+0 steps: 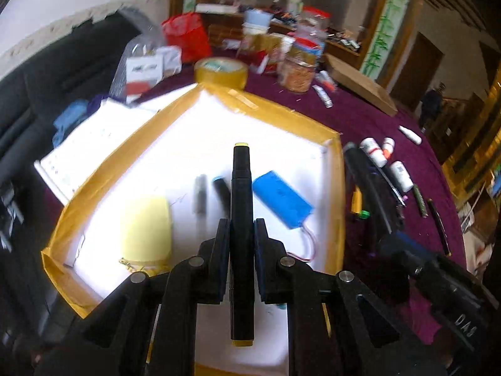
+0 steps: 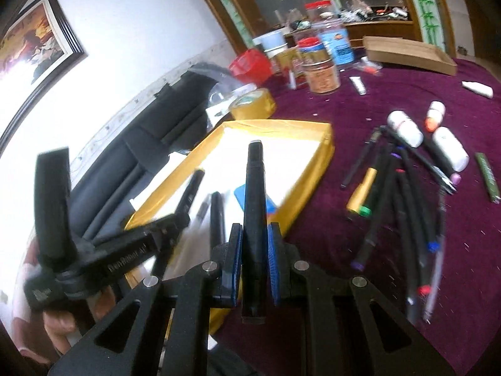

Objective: Organize rigid objects
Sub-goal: 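Carry both black markers into the white tray and open both tools, then move both tools back over the markers on the table, then grasp a purple-tipped black marker with the left tool while the right tool grasps a clear pen, then carry marker and pen into the white tray and open both tools, then move both tools back over the markers on the table, then grasp a black marker with the left tool while the right tool grasps a blue-capped marker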

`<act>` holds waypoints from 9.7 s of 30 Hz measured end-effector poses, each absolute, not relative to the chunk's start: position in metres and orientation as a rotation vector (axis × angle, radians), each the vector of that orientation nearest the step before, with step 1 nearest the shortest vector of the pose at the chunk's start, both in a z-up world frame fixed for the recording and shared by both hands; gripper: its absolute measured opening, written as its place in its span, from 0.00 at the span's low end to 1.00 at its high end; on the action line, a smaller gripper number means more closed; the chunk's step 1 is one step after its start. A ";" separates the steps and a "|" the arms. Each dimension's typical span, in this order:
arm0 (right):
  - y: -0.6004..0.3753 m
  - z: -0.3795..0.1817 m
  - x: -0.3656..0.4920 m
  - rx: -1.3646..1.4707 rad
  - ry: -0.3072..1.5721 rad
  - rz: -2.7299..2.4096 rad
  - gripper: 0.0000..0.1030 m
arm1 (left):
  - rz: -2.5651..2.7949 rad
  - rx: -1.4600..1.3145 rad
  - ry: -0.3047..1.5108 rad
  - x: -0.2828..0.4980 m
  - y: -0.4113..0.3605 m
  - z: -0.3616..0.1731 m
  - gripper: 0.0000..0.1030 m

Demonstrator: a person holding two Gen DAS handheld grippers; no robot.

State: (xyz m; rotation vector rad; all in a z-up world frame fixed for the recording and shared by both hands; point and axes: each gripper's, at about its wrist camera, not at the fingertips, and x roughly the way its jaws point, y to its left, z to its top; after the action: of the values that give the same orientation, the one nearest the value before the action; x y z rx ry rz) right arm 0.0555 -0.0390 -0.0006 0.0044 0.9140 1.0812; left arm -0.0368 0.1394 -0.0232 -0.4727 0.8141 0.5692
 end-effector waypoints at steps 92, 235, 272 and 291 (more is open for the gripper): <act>-0.141 -0.056 0.139 -0.096 1.012 0.630 0.12 | 0.286 -0.207 0.880 0.025 0.024 -0.010 0.60; -0.184 -0.037 0.096 0.098 0.993 0.830 0.36 | 0.444 -0.198 0.889 0.003 0.011 -0.015 0.53; -0.115 -0.054 0.150 -0.282 1.035 0.766 0.13 | 0.306 -0.293 0.933 0.018 0.025 -0.028 0.53; -0.187 -0.060 0.119 -0.051 0.977 0.653 0.13 | 0.190 -0.409 1.076 0.101 -0.004 -0.065 0.37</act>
State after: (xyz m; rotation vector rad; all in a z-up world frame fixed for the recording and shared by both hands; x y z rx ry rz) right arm 0.1192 -0.1865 -0.0601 -0.0512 0.9766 0.6528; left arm 0.1012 -0.0035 -0.0652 -0.4089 1.0756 0.1898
